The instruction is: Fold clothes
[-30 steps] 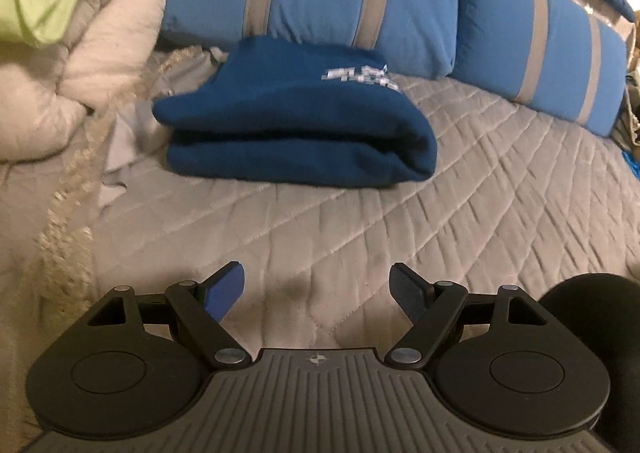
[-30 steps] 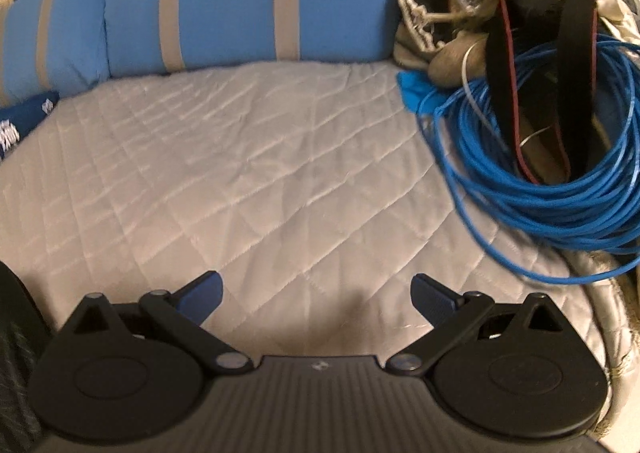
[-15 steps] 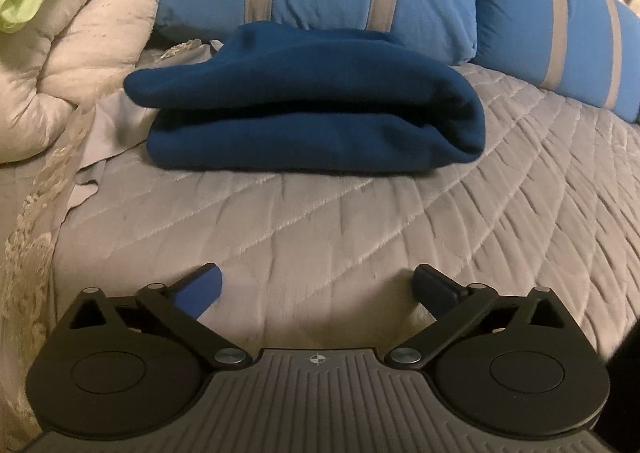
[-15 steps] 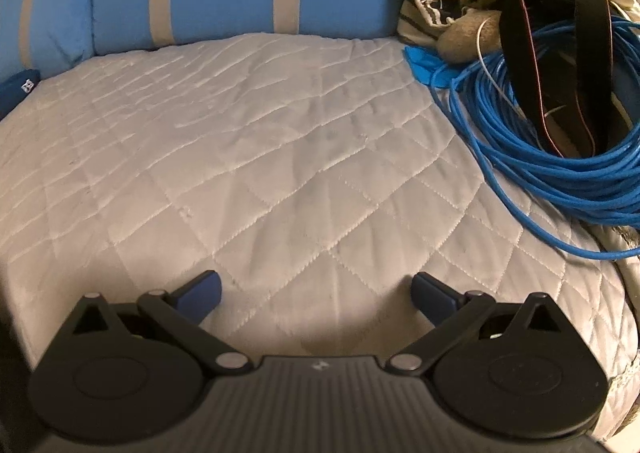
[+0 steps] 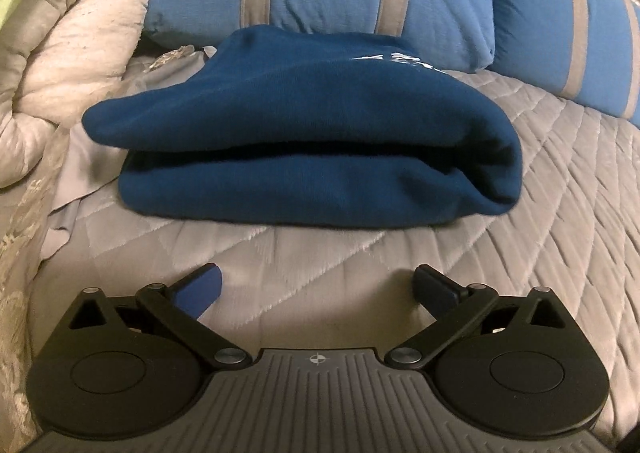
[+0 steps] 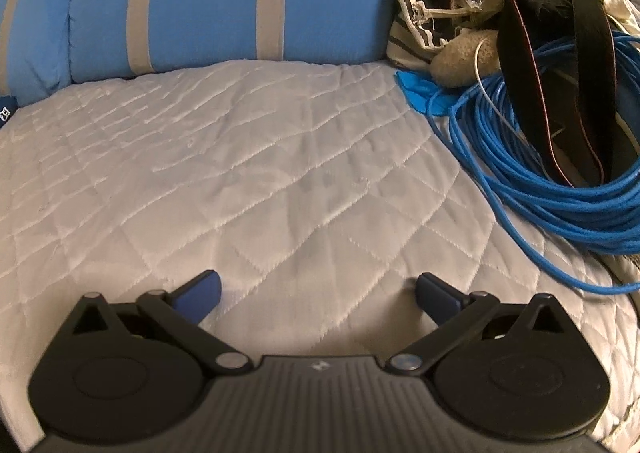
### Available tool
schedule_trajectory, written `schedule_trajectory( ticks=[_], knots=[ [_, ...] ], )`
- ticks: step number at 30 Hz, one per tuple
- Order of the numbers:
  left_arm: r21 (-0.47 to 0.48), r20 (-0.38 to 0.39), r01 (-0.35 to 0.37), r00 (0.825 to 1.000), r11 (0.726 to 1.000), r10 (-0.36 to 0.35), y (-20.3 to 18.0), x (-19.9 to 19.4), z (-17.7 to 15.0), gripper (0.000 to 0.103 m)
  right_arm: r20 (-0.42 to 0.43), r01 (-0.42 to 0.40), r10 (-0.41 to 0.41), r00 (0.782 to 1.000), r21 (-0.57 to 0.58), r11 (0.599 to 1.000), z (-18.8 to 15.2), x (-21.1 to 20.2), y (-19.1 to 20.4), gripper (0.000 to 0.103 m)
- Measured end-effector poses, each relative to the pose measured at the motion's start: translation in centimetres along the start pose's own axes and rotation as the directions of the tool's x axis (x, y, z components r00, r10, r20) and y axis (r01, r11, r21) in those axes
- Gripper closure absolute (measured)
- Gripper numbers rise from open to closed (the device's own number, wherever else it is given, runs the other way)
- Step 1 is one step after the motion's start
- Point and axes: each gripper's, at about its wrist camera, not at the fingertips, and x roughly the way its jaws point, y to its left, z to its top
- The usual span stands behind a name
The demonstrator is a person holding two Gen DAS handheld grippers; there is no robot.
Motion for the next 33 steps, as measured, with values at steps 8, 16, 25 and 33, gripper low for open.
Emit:
schedule_trajectory(
  ticks=[8, 16, 25, 33],
  knots=[
    [0.016, 0.007, 0.015, 1.0, 1.0, -0.015, 0.2, 1.5, 1.2, 0.0, 0.033, -0.011, 0.01, 0.999, 0.023, 1.0, 0.9, 1.3, -0.1, 0.0],
    [0.017, 0.04, 0.012, 0.999, 1.0, -0.012, 0.0, 2.8, 2.0, 0.0, 0.049, -0.02, 0.018, 0.999, 0.041, 0.999, 1.7, 2.4, -0.4, 0.001],
    [0.003, 0.137, 0.009, 0.991, 1.0, -0.009, -0.4, 2.8, 1.0, 0.0, 0.136, -0.016, 0.008, 0.991, 0.053, 0.998, 1.0, 2.8, -0.3, 0.001],
    [0.004, 0.143, 0.004, 0.99, 1.0, -0.005, -0.4, 2.8, 1.1, 0.0, 0.154, -0.017, 0.008, 0.988, 0.057, 0.998, 0.7, 2.8, -0.3, 0.001]
  ],
)
